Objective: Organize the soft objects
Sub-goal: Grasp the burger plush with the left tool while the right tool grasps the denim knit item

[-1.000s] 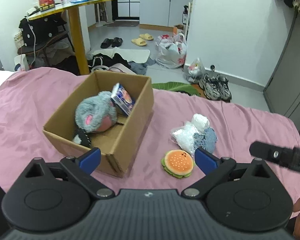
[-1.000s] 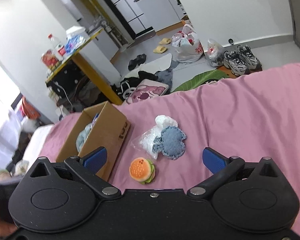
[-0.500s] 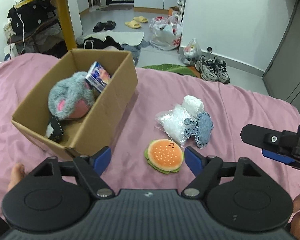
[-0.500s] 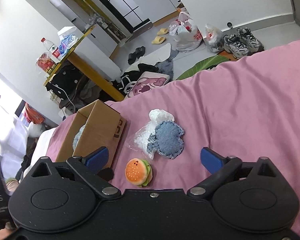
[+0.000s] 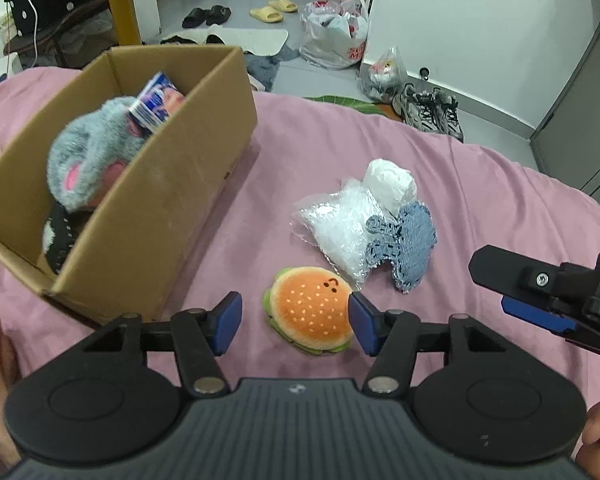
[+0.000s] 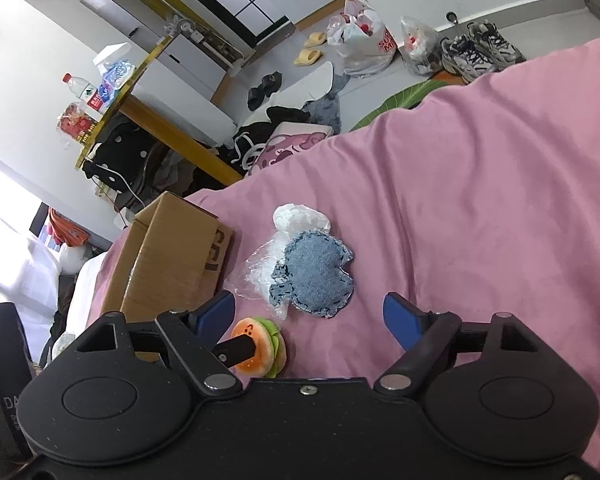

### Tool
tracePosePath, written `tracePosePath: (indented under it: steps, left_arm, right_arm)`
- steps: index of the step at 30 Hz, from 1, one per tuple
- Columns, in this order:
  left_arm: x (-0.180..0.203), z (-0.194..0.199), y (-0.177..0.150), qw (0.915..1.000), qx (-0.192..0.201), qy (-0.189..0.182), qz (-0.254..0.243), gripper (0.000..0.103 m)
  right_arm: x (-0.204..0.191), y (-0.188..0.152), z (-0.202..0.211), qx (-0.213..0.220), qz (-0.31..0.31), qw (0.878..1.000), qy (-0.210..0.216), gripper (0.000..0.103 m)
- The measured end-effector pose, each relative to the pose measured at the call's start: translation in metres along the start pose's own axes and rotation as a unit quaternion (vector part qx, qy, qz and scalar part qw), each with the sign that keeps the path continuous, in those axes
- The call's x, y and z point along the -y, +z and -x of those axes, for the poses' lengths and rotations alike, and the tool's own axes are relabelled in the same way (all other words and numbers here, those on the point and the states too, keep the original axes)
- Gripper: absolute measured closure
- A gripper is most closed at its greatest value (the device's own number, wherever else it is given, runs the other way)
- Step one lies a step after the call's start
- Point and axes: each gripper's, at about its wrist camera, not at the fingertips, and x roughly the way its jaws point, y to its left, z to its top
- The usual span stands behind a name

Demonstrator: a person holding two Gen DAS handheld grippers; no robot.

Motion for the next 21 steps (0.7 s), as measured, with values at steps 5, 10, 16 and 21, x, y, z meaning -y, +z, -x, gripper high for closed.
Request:
tracePosePath:
  steps: [5,10,16,21]
  left_arm:
    - [0.000,-0.017,0.002,0.9998,-0.020,-0.007,0.003,0.046]
    - [0.000,-0.029,0.003,0.9991,-0.035,-0.021,0.013,0.057]
    - [-0.004,-0.026,0.005,0.9991,-0.030,-0.025,0.017,0.068]
    - [-0.015,-0.025,0.008,0.9988,-0.030,-0.024,0.030,0.070]
  right_arm:
    - [0.001,0.002,-0.009,-0.009,0.005,1.000,-0.002,0.022]
    - [-0.001,0.004,-0.022,-0.019,0.014,1.000,-0.009,0.027]
    - [-0.005,0.006,-0.038,-0.038,0.032,0.999,-0.005,0.040]
    - [-0.013,0.008,-0.055,-0.052,0.057,0.997,-0.010,0.047]
